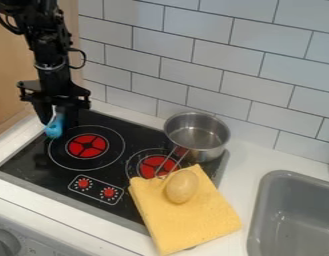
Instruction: Move the blue spoon to the top left side of the stove
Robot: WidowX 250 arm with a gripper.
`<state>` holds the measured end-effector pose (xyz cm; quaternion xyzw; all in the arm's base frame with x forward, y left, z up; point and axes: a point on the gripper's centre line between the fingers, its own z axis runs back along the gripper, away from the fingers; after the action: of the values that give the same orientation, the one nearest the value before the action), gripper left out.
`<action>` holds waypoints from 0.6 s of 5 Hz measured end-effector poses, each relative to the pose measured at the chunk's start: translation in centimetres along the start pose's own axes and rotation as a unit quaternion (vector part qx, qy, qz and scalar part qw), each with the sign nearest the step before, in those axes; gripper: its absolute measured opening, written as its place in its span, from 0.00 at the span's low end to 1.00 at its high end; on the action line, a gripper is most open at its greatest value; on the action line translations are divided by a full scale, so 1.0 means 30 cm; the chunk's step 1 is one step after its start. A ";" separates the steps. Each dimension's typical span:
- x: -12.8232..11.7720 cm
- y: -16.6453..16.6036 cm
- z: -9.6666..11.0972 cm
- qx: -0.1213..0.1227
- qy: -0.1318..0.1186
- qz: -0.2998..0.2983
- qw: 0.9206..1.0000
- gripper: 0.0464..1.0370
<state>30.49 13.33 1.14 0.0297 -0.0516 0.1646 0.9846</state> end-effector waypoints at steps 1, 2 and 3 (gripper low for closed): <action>-0.002 0.001 0.000 -0.001 0.002 0.002 1.000 0.94; -0.005 -0.003 -0.001 -0.003 0.006 -0.001 1.000 0.98; -0.004 -0.012 0.006 -0.009 0.004 -0.003 1.000 0.96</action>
<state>30.49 12.94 1.29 0.0207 -0.0488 0.1611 0.9855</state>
